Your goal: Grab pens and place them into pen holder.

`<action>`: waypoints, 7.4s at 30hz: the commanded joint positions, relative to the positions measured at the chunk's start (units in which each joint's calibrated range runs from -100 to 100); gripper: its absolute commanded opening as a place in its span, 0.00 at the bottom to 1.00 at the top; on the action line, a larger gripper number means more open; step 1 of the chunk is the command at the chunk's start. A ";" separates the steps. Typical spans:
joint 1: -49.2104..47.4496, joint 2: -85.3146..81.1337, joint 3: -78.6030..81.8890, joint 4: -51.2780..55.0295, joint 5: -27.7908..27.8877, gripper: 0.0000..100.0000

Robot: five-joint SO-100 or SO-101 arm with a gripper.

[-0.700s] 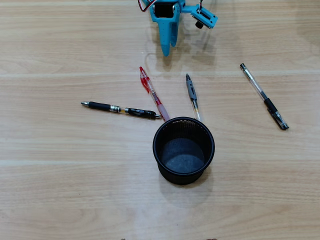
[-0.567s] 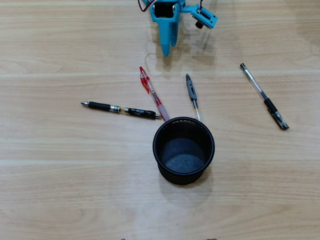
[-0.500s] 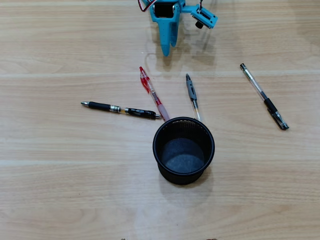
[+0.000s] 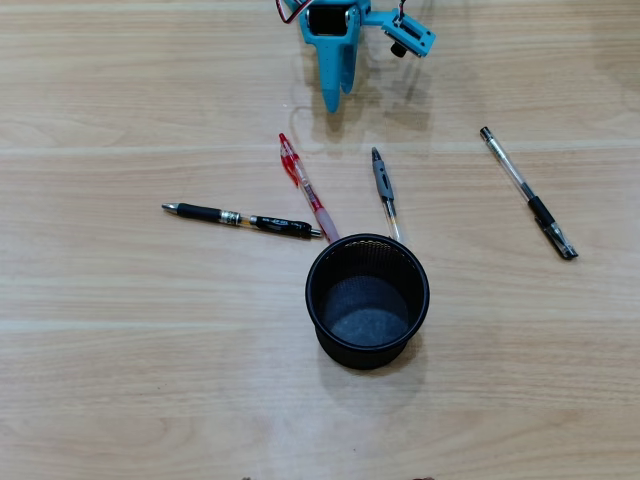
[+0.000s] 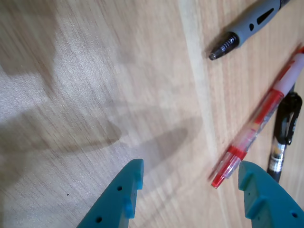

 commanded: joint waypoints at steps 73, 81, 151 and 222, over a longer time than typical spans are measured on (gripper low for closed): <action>24.97 129.84 -124.48 16.49 1.75 0.30; 22.87 131.44 -122.58 14.51 5.30 0.30; 3.51 111.33 -99.59 -60.78 -34.22 0.11; 1.90 109.21 -118.69 -48.49 -26.53 0.02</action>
